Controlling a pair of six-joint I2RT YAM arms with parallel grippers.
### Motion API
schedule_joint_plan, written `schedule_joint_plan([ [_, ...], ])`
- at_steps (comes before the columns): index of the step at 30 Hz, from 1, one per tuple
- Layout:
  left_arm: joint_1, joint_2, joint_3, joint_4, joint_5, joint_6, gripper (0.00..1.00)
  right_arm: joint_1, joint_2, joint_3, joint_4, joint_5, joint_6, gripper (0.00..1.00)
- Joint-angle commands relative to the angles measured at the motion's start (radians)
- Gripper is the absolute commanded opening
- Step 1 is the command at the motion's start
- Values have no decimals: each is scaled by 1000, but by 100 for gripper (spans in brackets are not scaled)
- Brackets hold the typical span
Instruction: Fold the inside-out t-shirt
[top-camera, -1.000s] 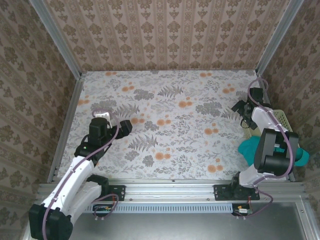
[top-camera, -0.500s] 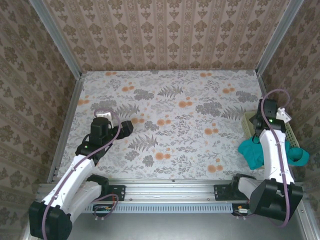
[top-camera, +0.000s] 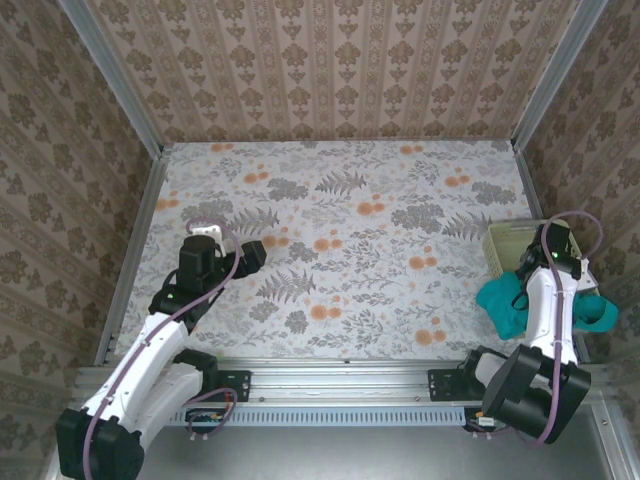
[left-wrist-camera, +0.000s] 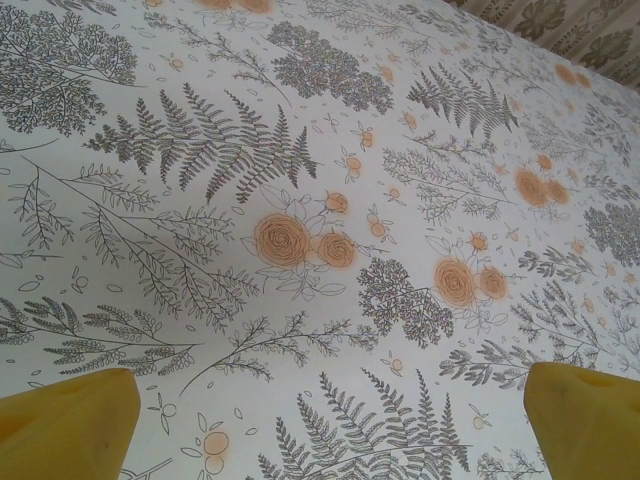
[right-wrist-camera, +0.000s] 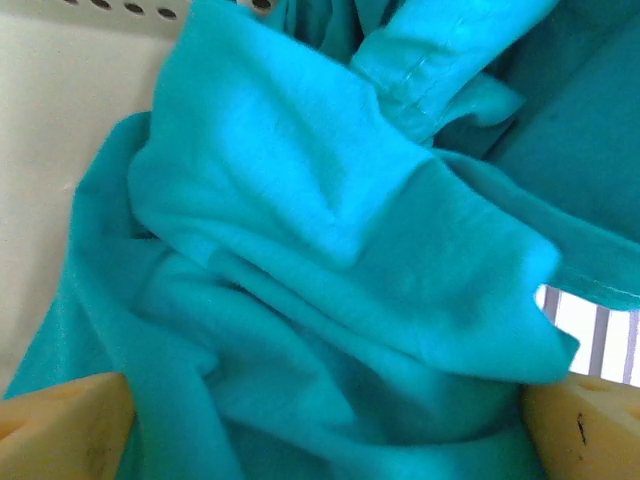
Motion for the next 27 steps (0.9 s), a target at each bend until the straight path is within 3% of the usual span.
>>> schedule_joint_plan([
  [1,-7,-22,-4,7,3,9,100,-30,57,-34,85,-89,11,100],
  [7,-10,-25,3,4,-5,10,100,-53,181,-48,180,-118,14,99],
  [10,-10,-24,1,6,-6,8,100,-54,208,-49,205,-123,22,92],
  [15,-10,-29,1,4,-7,3,100,-57,197,-54,227,-110,31,70],
  [20,-11,-29,2,2,-4,2,100,-57,108,-42,207,-77,31,37],
  [24,-13,-29,5,0,-2,2,100,-57,20,-13,175,-44,19,23],
  [27,-13,-29,6,-1,-2,1,100,-53,-37,34,134,-7,7,19],
])
